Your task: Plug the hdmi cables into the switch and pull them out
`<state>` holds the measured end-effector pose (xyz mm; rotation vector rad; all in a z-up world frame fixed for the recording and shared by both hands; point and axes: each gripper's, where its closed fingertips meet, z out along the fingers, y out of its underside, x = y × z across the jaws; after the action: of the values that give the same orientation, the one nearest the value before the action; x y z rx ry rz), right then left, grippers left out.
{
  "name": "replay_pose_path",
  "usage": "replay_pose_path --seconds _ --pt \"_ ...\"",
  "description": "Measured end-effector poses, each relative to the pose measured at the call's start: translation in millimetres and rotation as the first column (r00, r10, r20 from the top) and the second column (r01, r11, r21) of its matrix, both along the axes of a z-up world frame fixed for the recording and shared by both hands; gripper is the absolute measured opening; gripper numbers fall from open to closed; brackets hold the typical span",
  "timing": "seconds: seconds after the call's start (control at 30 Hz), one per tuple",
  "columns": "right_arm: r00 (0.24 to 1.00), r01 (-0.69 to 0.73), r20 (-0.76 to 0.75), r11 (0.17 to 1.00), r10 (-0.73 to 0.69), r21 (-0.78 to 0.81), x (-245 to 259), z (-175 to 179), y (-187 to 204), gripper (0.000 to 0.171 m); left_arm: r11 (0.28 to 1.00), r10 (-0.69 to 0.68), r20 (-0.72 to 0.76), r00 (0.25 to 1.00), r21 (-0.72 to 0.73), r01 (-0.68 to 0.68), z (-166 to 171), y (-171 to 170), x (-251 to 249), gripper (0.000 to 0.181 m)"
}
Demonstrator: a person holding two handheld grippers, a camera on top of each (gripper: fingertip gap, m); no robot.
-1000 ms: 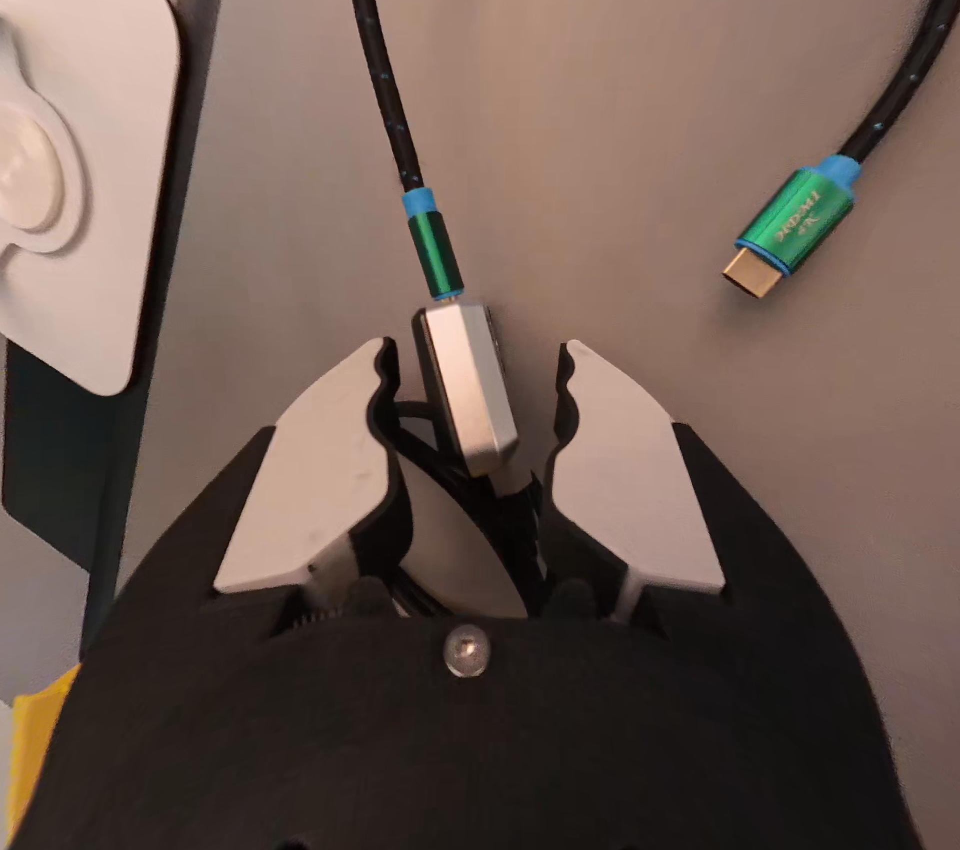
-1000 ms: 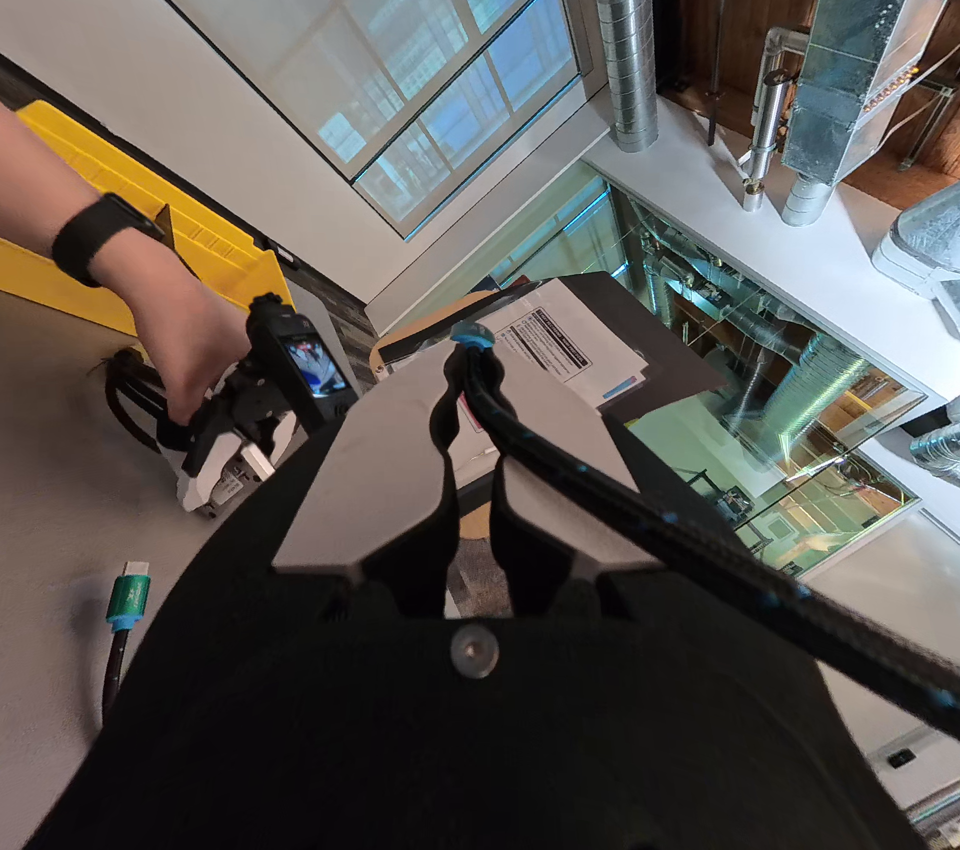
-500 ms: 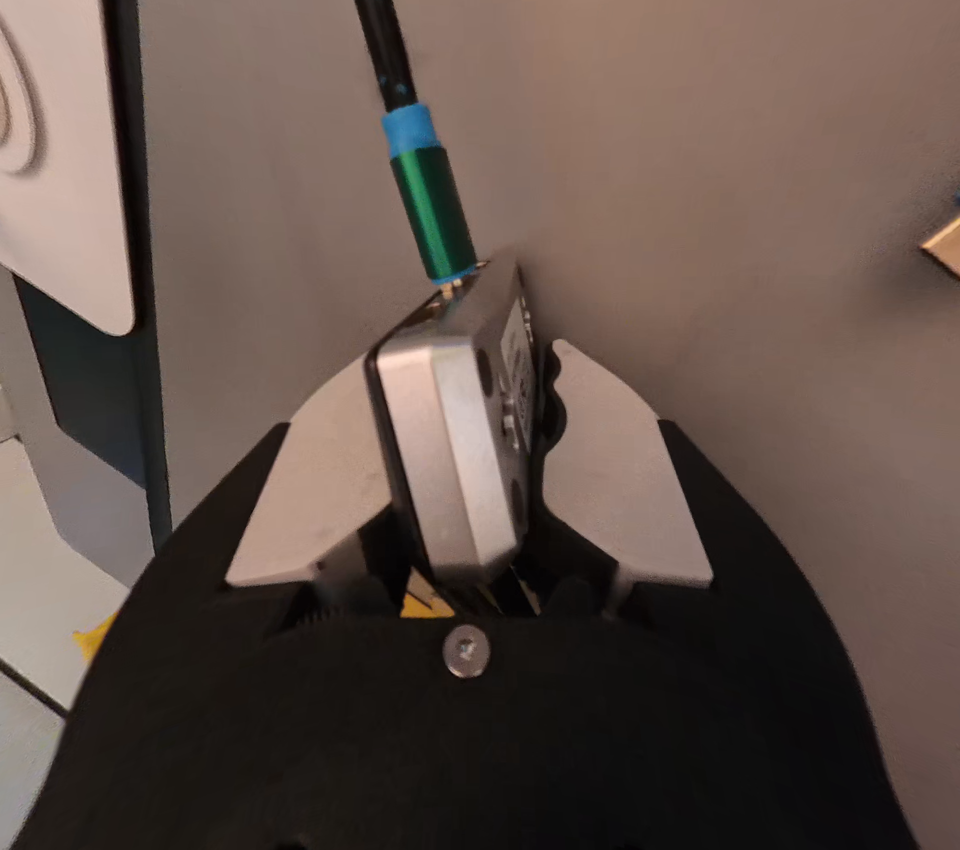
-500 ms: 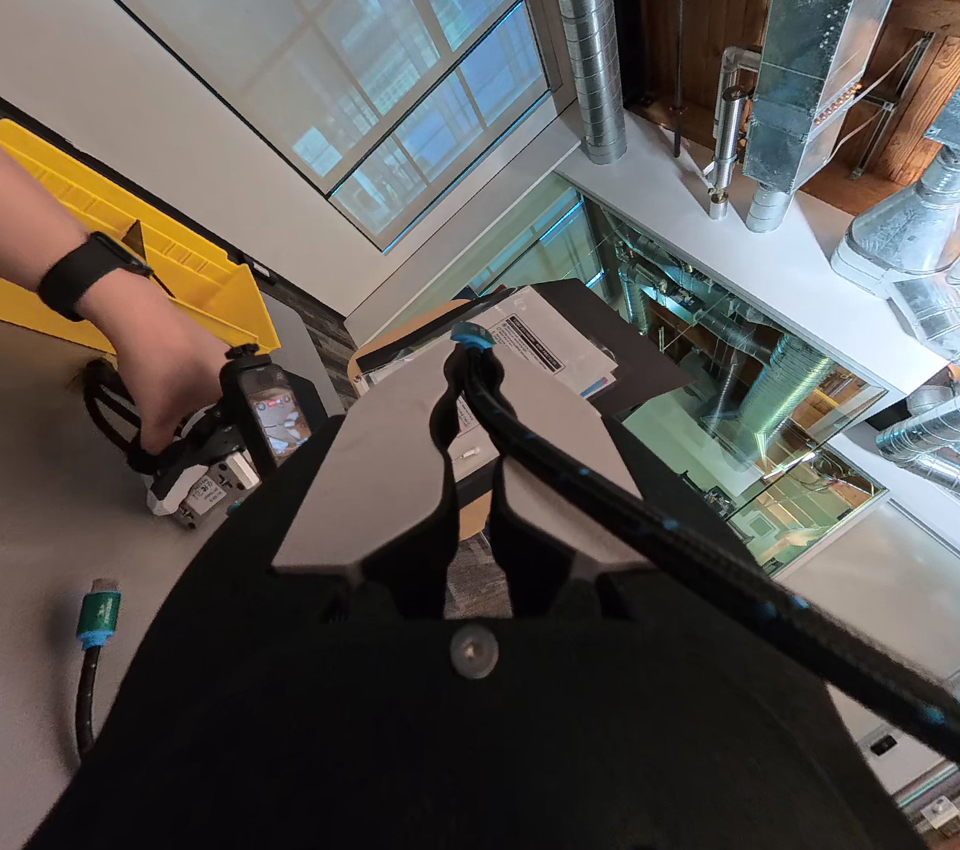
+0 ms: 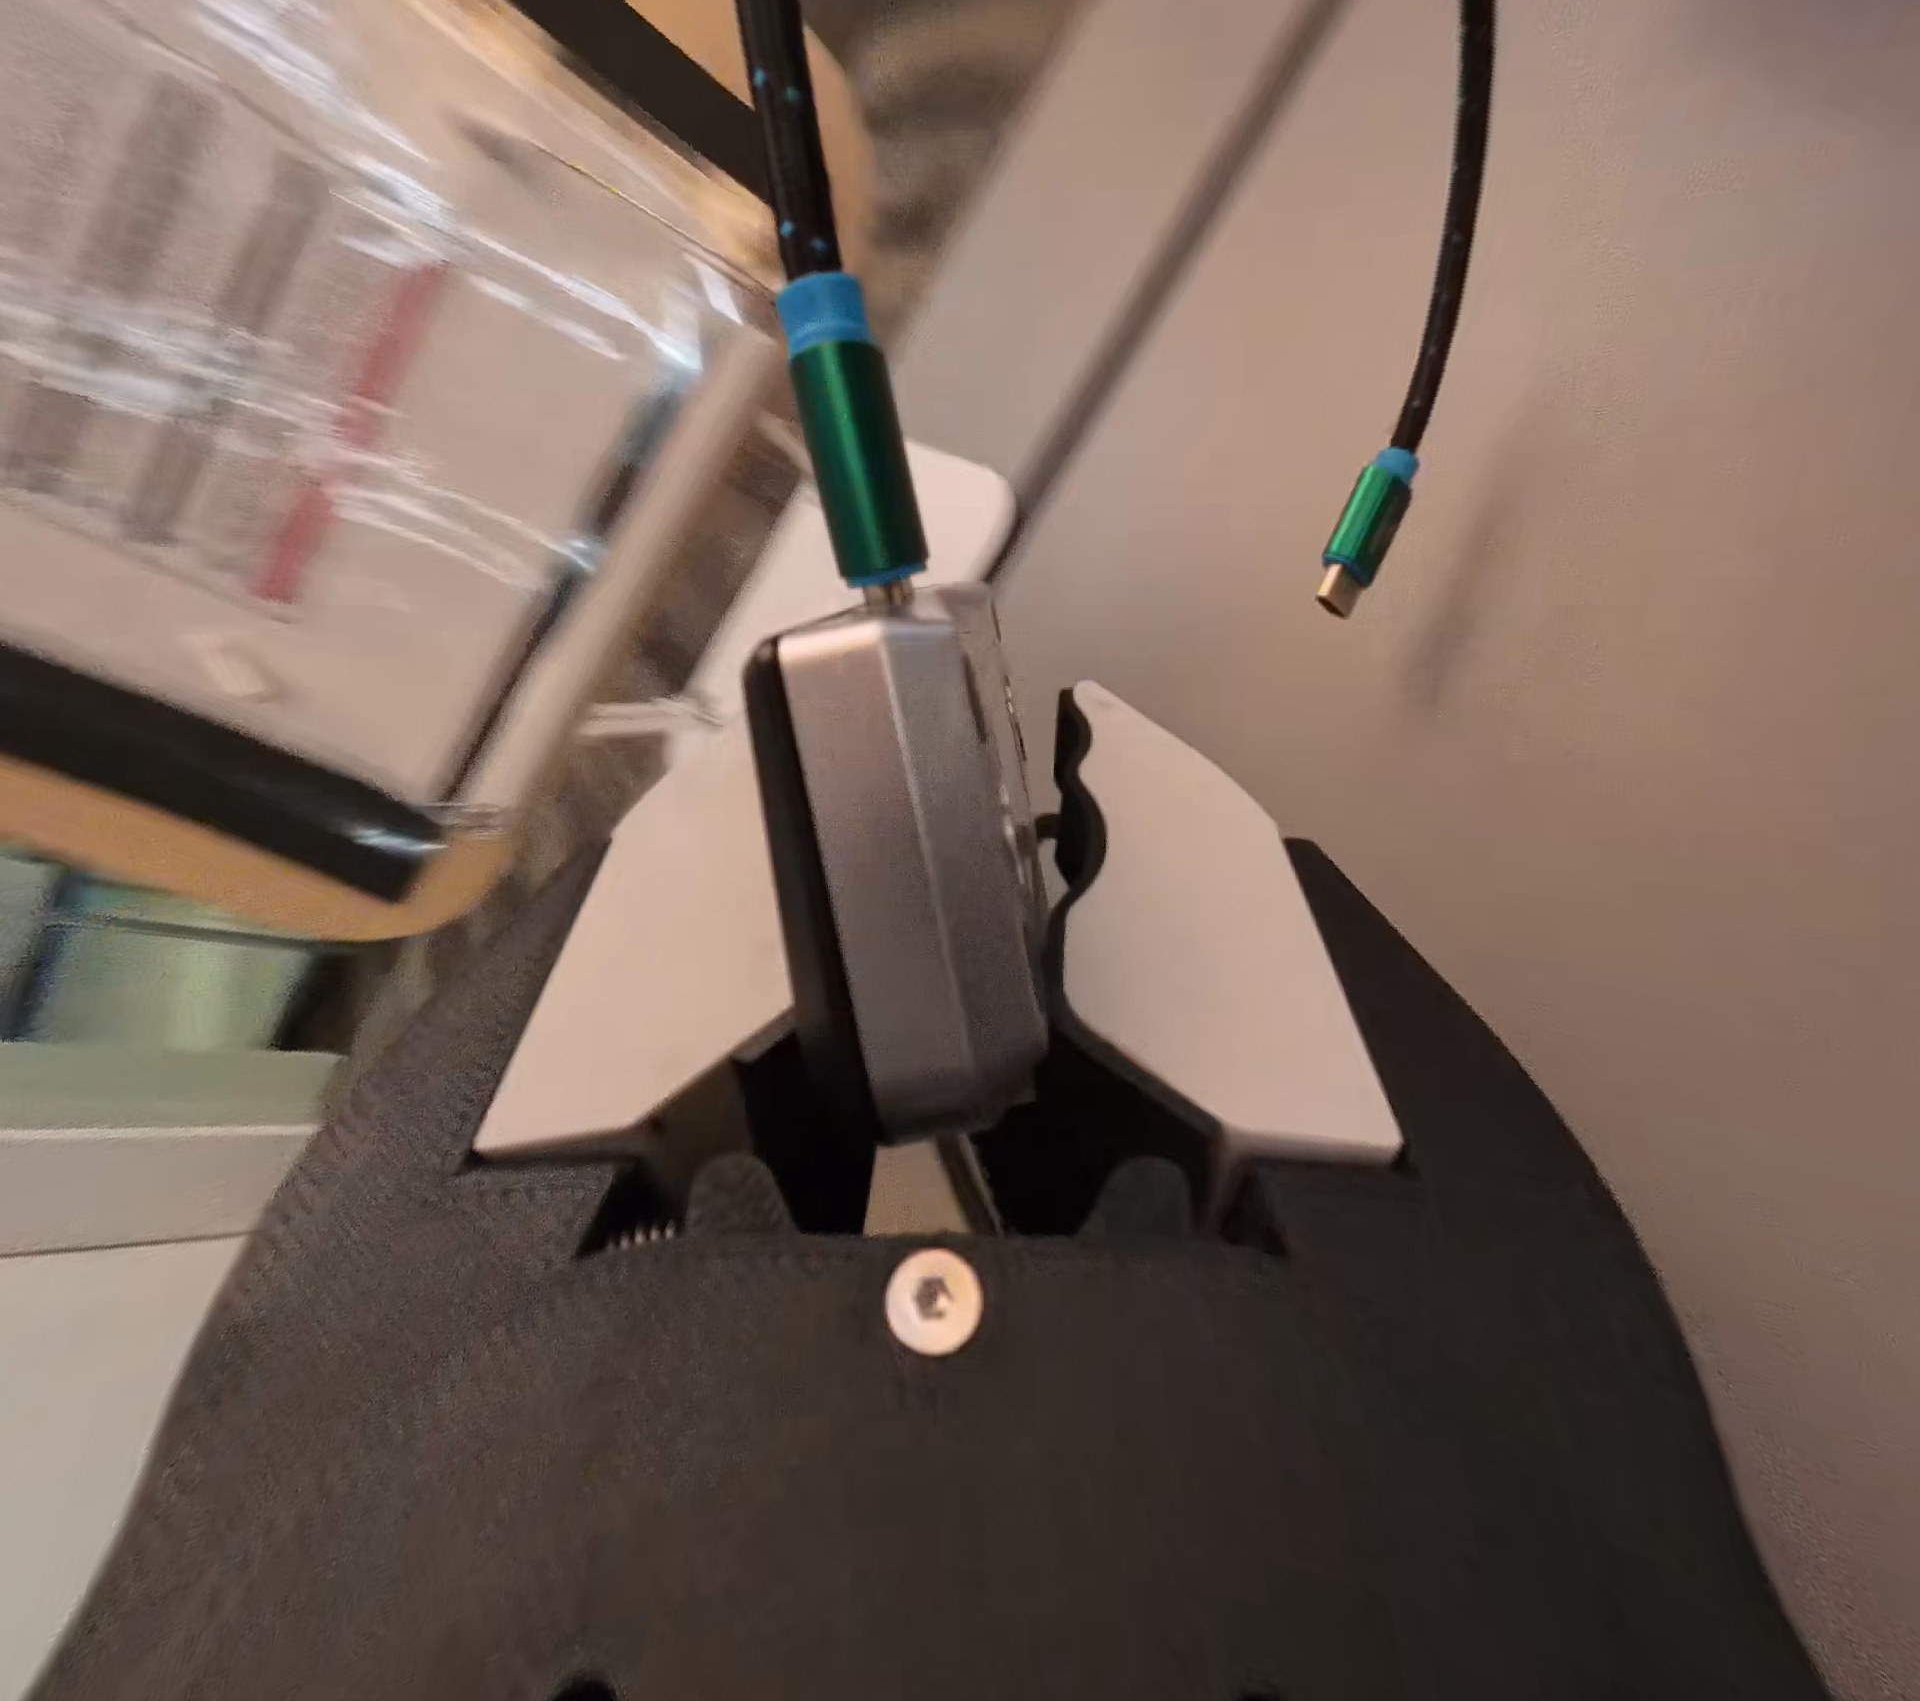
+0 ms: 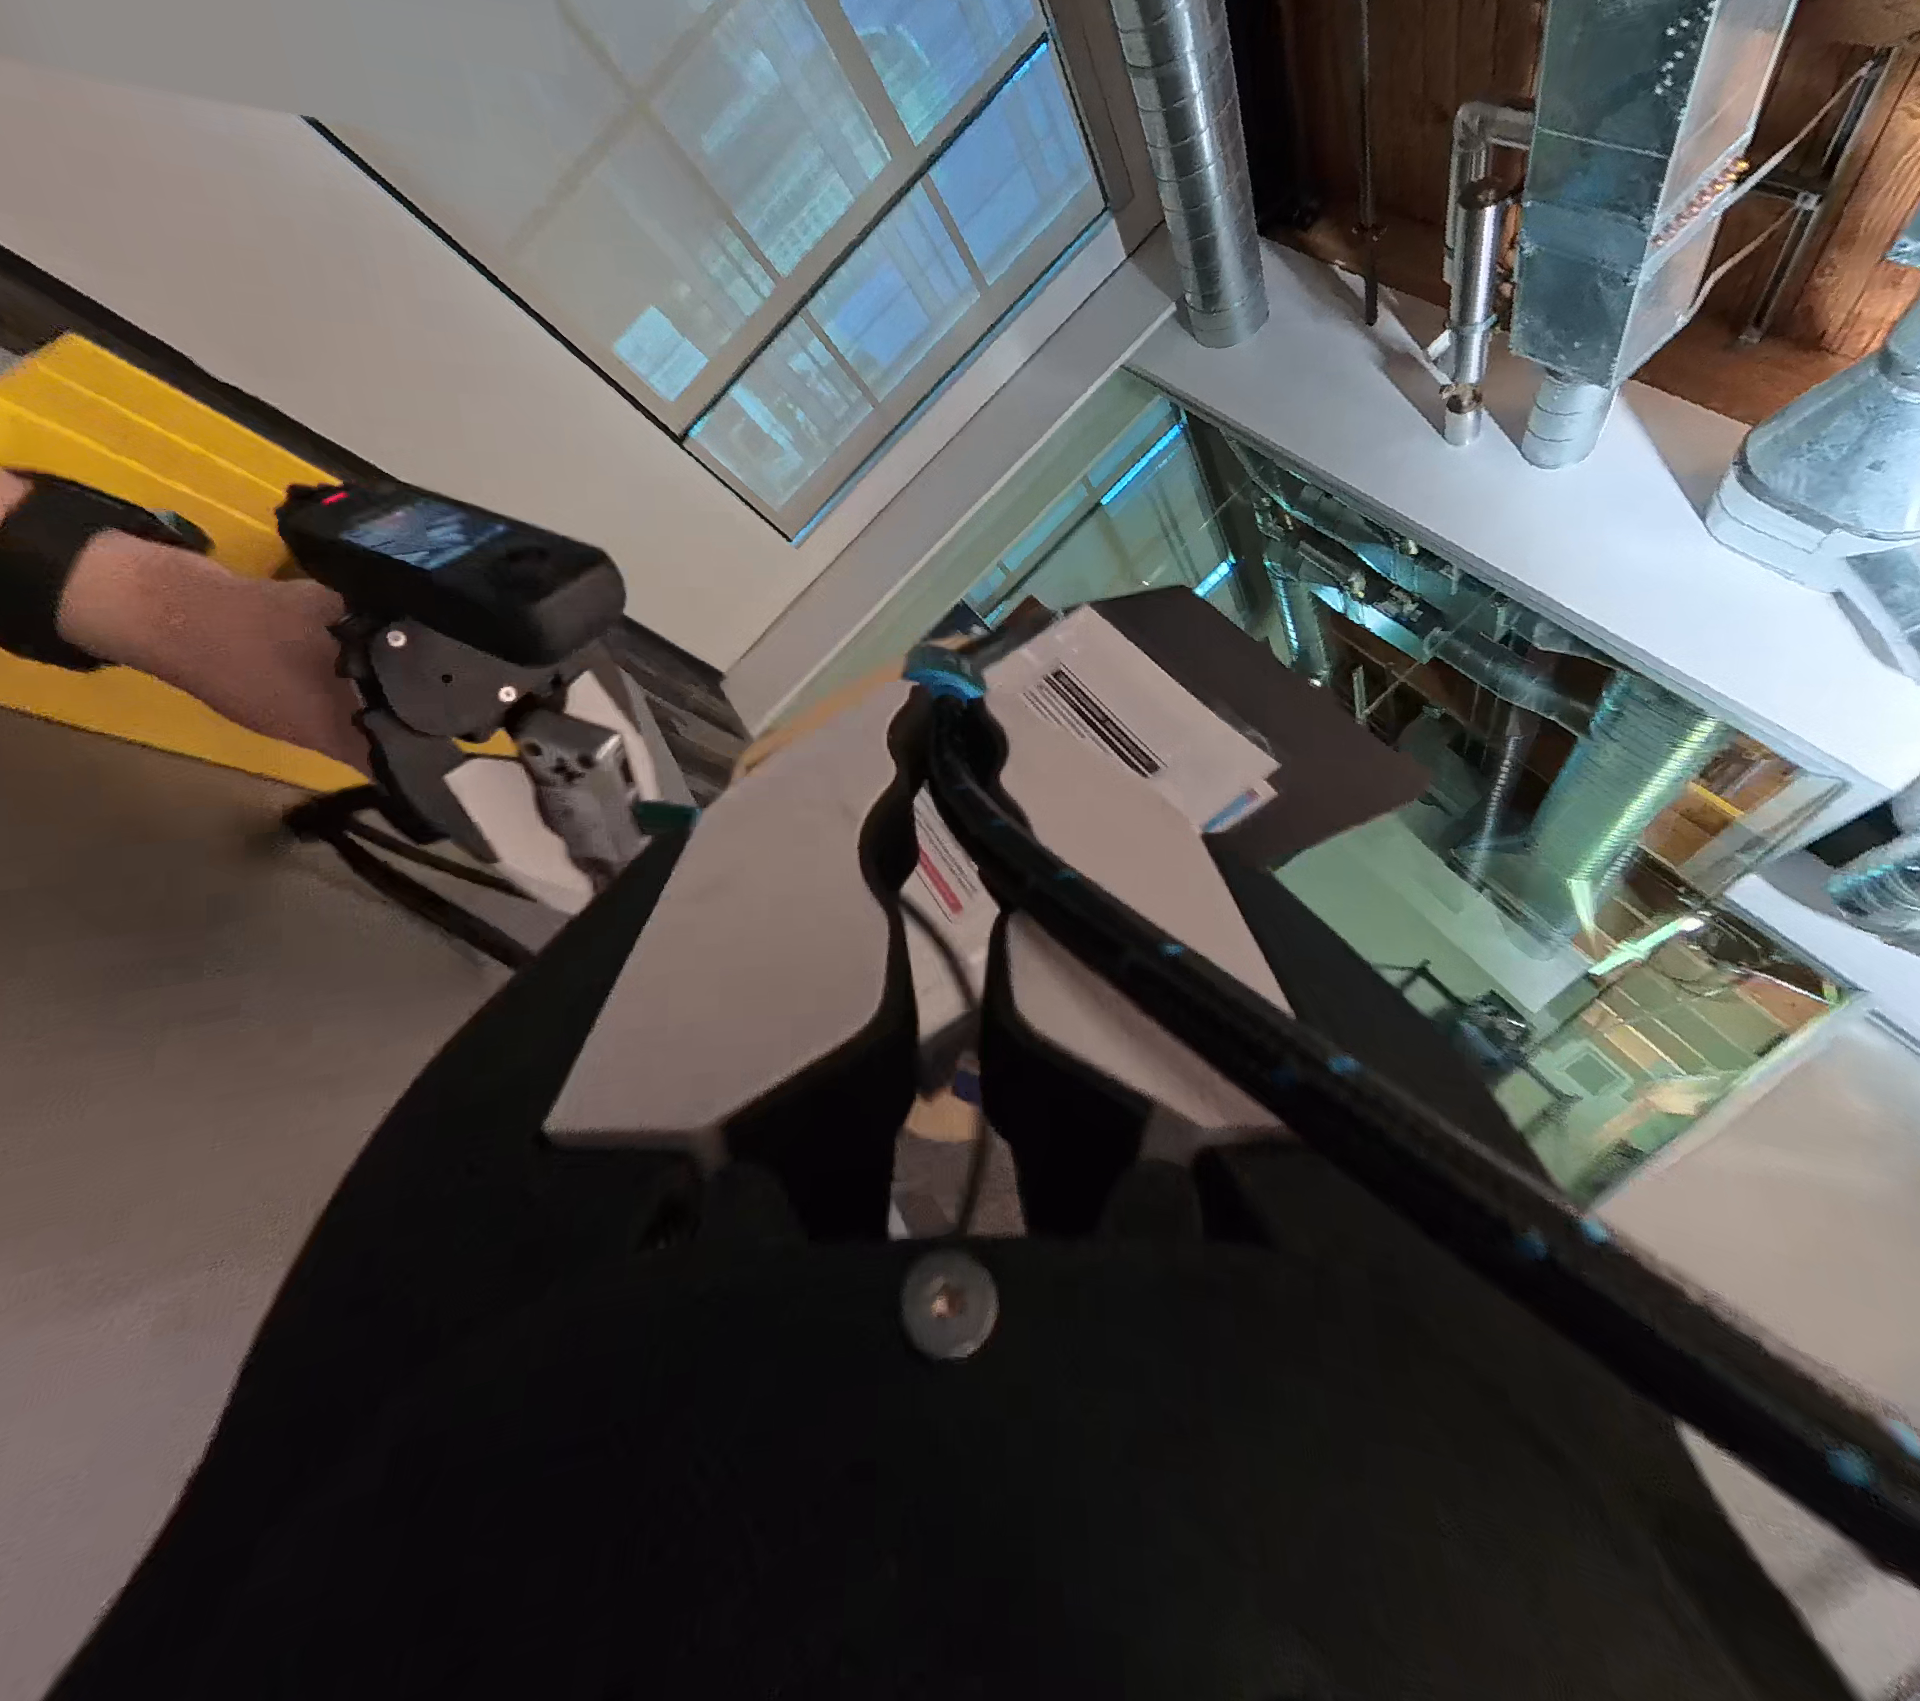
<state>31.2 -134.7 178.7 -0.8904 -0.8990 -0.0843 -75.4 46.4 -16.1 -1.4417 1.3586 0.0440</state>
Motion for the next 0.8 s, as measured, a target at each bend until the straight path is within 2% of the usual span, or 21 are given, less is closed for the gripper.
replay_pose_path --seconds 0.13,0.33,0.5,0.63,0.67,0.7,0.8 --pt "0.988 -0.143 -0.059 0.988 0.140 -0.054 -37 2 -4 0.007 0.975 -0.078 0.198 0.977 0.221 0.033 60 -20 -16 0.040" --pt "0.964 -0.264 -0.082 0.951 0.254 -0.164 -91 -8 -6 0.007 0.895 -0.181 0.260 0.948 0.443 0.049 114 -55 -45 0.039" --pt "0.936 -0.352 -0.099 0.894 0.337 -0.279 -119 -18 -12 0.006 0.793 -0.184 0.168 0.968 0.608 0.045 129 -75 -53 0.039" --pt "0.902 -0.430 -0.147 0.818 0.406 -0.381 -130 -26 -16 0.007 0.750 -0.196 0.138 0.971 0.658 0.057 134 -85 -54 0.039" --pt "0.894 -0.448 -0.164 0.800 0.418 -0.399 -132 -28 -16 0.007 0.739 -0.199 0.133 0.971 0.672 0.059 136 -88 -54 0.045" --pt "0.887 -0.460 -0.176 0.791 0.427 -0.404 -133 -28 -16 0.007 0.726 -0.206 0.127 0.970 0.684 0.065 138 -91 -55 0.038" --pt "0.867 -0.496 -0.198 0.754 0.457 -0.431 -139 -32 -17 0.007 0.680 -0.225 0.095 0.970 0.728 0.086 143 -102 -55 0.038"
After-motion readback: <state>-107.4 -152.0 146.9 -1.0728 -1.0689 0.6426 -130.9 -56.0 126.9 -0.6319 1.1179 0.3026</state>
